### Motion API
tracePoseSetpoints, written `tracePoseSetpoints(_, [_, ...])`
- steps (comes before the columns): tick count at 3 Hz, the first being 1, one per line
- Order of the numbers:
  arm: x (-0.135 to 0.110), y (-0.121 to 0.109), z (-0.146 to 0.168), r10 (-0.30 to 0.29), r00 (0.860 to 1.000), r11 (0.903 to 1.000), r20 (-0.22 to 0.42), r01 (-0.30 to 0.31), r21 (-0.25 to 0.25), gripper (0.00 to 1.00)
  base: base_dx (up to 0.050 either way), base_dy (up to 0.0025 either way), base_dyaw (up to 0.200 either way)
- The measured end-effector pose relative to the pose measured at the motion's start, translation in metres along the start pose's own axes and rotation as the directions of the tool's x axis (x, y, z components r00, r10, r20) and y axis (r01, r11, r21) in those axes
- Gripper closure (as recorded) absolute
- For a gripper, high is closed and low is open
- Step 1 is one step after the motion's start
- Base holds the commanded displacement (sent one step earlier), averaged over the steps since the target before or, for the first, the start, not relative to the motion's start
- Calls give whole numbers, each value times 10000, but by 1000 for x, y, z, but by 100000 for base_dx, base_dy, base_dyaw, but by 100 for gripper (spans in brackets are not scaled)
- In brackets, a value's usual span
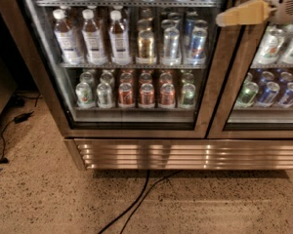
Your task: Open left fridge door
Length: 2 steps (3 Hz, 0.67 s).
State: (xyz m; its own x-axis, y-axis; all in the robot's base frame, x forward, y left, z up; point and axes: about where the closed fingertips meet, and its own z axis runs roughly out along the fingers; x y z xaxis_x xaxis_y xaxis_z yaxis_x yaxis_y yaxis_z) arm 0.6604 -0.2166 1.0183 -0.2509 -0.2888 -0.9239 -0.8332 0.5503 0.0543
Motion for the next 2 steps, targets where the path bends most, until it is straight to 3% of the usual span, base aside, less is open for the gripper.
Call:
tracePoseSetpoints(1, [0, -2, -4, 0, 10000, 10000, 0, 0, -1, 31, 0, 0, 0])
tracePoseSetpoints(2, [0, -2, -5, -1, 10000, 10000, 0, 1, -1, 50, 0, 0, 0])
